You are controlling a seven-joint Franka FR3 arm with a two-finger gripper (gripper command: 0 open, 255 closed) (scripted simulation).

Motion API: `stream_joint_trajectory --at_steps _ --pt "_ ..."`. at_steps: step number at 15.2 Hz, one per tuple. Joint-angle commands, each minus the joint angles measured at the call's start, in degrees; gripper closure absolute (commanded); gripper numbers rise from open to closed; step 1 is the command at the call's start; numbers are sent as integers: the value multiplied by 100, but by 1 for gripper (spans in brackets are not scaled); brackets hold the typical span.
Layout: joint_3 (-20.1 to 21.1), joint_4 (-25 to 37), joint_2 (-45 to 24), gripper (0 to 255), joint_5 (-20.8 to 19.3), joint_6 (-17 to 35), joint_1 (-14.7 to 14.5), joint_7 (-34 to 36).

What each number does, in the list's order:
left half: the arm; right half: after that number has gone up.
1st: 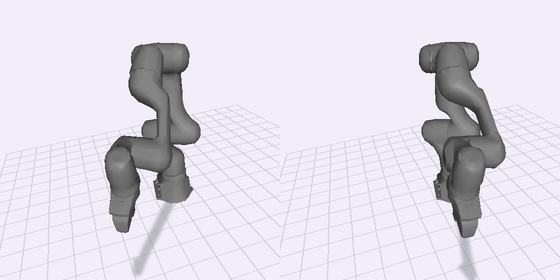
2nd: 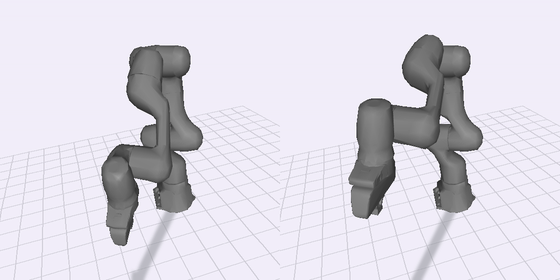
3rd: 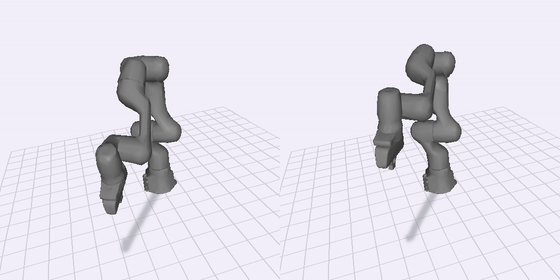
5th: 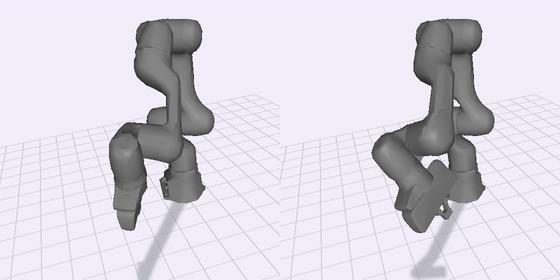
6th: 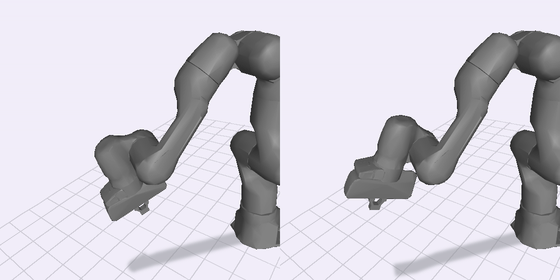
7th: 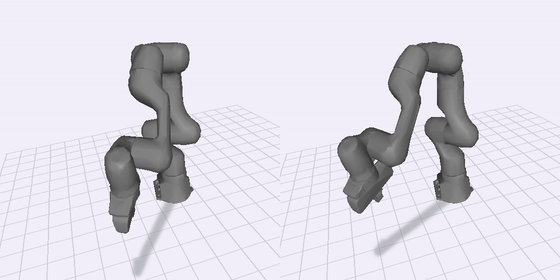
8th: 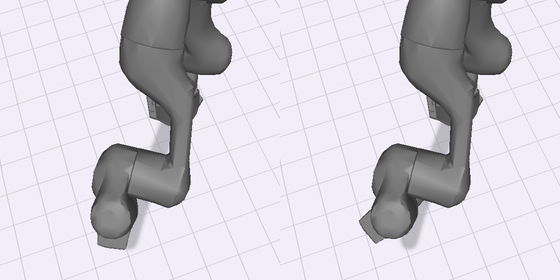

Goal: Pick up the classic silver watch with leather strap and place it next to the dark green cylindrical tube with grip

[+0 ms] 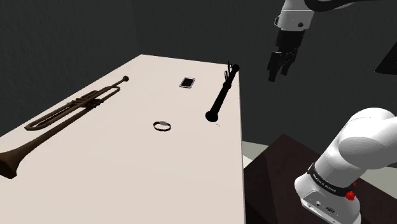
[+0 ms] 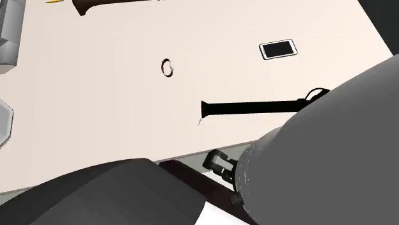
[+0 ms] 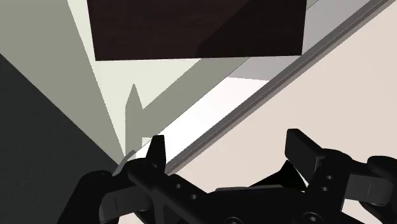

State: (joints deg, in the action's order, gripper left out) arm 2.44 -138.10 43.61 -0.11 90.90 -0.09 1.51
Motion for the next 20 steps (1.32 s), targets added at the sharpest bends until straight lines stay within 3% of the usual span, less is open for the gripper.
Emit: stream_joint_trajectory --at_steps 1,10,20 --pt "0 0 0 0 0 0 0 0" --pt "464 470 -1637 0 364 1132 -389 82" --pt "975 1563 -3582 0 453 1969 -738 190"
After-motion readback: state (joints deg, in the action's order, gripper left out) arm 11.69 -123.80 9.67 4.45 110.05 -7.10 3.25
